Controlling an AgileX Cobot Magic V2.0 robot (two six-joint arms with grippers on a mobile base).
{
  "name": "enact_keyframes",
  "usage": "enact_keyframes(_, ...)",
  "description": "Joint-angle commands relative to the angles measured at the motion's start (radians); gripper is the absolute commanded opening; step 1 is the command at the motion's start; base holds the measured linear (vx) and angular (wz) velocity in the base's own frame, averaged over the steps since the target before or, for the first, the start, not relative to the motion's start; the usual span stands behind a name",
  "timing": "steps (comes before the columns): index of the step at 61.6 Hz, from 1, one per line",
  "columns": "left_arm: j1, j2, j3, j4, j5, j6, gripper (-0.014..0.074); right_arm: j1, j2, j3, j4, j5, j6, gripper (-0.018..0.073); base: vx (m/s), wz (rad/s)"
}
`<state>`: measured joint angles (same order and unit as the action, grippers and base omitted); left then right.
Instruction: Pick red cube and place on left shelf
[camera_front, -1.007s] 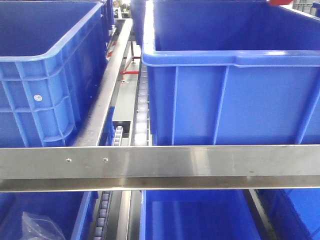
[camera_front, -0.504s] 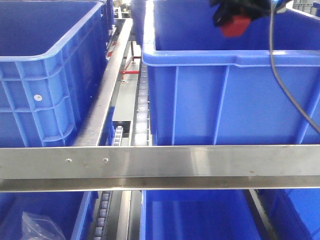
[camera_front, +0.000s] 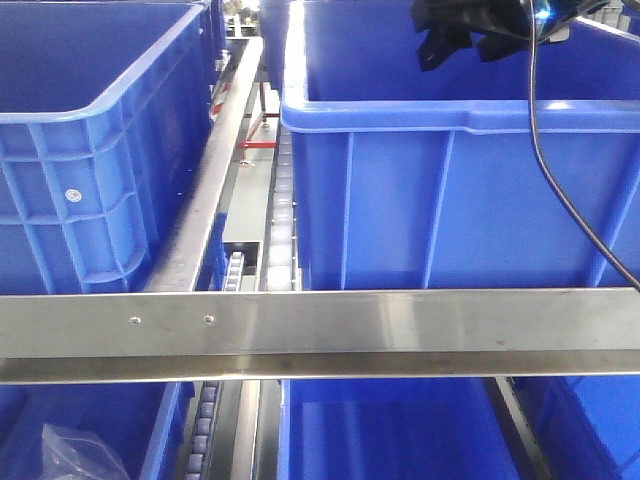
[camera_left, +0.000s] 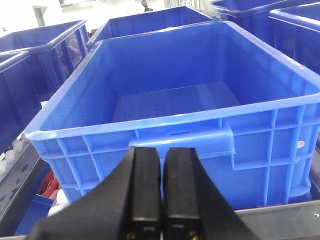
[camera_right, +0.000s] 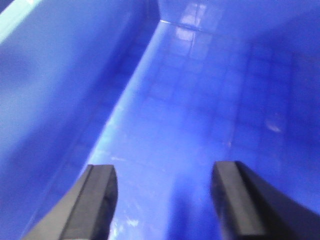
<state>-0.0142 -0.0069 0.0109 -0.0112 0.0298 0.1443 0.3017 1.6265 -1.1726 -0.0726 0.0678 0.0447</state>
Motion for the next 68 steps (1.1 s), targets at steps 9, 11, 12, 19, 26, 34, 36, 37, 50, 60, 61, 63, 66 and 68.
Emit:
enact_keyframes(9,-0.007,0.000,0.022,-0.005,-0.090,0.001,0.0106,-0.017,-0.138,-0.031,-0.009,-0.010,-0.013,0.0165,-0.02,-0.10)
enact_keyframes(11,-0.007,0.000,0.022,-0.005,-0.090,0.001,0.0106,-0.024,-0.158,-0.023,-0.009,-0.010,-0.013,0.0110,0.00,0.00)
enact_keyframes(12,-0.007,0.000,0.022,-0.005,-0.090,0.001,0.0106,-0.026,-0.162,-0.017,-0.009,-0.010,-0.013,0.0099,0.00,0.00)
enact_keyframes(19,-0.007,0.000,0.022,-0.005,-0.090,0.001,0.0106,-0.049,-0.243,0.047,-0.009,-0.036,-0.013,0.0063,0.00,0.00)
enact_keyframes(26,-0.007,0.000,0.022,-0.005,-0.090,0.001,0.0106,-0.080,-0.343,0.166,-0.009,-0.103,-0.013,0.0057,0.00,0.00)
enact_keyframes(34,-0.007,0.000,0.022,-0.005,-0.090,0.001,0.0106,-0.108,-0.474,0.318,-0.009,-0.199,-0.013,0.0057,0.00,0.00)
enact_keyframes(36,-0.007,0.000,0.022,-0.005,-0.090,0.001,0.0106,-0.116,-0.513,0.361,-0.009,-0.225,-0.013,0.0057,0.00,0.00)
enact_keyframes(37,-0.007,0.000,0.022,-0.005,-0.090,0.001,0.0106,-0.119,-0.529,0.378,-0.009,-0.235,-0.013,0.0057,0.00,0.00)
enact_keyframes(50,-0.007,0.000,0.022,-0.005,-0.090,0.001,0.0106,-0.167,-0.791,0.629,-0.009,-0.319,-0.013,0.0057,0.00,0.00)
enact_keyframes(60,-0.007,0.000,0.022,-0.005,-0.090,0.001,0.0106,-0.217,-1.005,0.795,-0.009,-0.318,-0.013,0.0057,0.00,0.00)
enact_keyframes(61,-0.007,0.000,0.022,-0.005,-0.090,0.001,0.0106,-0.221,-1.021,0.807,-0.009,-0.318,-0.013,0.0057,0.00,0.00)
enact_keyframes(63,-0.007,0.000,0.022,-0.005,-0.090,0.001,0.0106,-0.231,-1.060,0.833,-0.009,-0.318,-0.013,0.0057,0.00,0.00)
enact_keyframes(66,-0.007,0.000,0.022,-0.005,-0.090,0.001,0.0106,-0.241,-1.110,0.863,-0.009,-0.309,-0.013,0.0057,0.00,0.00)
enact_keyframes(68,-0.007,0.000,0.022,-0.005,-0.090,0.001,0.0106,-0.243,-1.136,0.877,-0.009,-0.305,-0.013,0.0057,0.00,0.00)
